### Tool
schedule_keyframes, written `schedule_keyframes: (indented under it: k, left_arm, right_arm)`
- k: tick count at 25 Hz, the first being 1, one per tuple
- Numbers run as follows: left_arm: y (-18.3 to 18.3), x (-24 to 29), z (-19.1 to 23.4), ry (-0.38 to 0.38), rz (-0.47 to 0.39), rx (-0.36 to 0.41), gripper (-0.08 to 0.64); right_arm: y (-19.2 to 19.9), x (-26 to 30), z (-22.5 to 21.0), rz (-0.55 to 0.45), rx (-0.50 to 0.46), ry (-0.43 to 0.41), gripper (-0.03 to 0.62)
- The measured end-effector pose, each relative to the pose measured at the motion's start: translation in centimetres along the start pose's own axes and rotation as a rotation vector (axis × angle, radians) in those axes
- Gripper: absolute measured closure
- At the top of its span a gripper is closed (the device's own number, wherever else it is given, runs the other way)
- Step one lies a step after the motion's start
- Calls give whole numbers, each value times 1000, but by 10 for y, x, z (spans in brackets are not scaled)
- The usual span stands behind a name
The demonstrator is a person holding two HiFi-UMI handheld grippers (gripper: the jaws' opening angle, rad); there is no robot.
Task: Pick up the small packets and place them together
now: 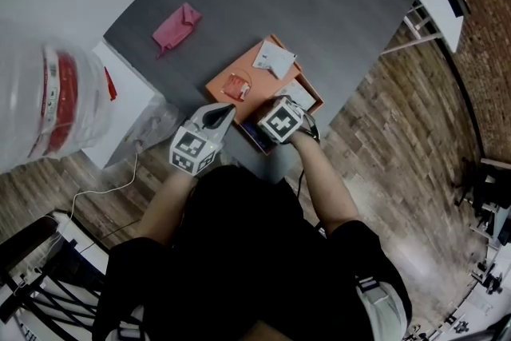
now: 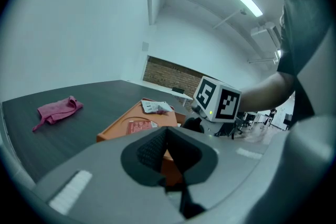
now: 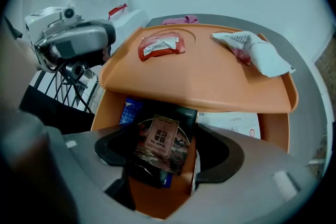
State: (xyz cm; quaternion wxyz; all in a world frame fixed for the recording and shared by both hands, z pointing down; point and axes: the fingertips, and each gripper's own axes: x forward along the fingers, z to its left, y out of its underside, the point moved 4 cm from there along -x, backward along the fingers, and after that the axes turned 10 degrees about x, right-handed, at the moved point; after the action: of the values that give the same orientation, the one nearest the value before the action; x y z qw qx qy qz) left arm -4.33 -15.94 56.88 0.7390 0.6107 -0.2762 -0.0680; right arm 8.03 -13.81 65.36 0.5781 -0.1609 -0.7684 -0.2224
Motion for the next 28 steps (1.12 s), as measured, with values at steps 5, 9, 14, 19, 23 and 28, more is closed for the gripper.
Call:
schedule_keyframes:
  k: [5,9,14,19,23,28]
  left_arm:
    - [1,-1,3,-8,-3,-13,560]
    - [2,0,4,-7,-1,-17,560]
    - [4,2,5,-2,7,-16,560]
    - [4,3,5,4,15,-10,560]
    - [4,4,7,4,11,-11,560]
    - [3,7,10,-1,7,-17,560]
  right_arm:
    - [-1,-2,-5,-23,-10,24,283]
    - [-1,-7,-4,-63,-10,-4,347]
    - [1,-14,-5,-81,-29,-1,444]
    - [-1,-26,-5,-130,-14,-13,540]
    - [-3,-42,-2,-157,-50,-6,588]
    - [0,-55,8,-165,-108,-9,588]
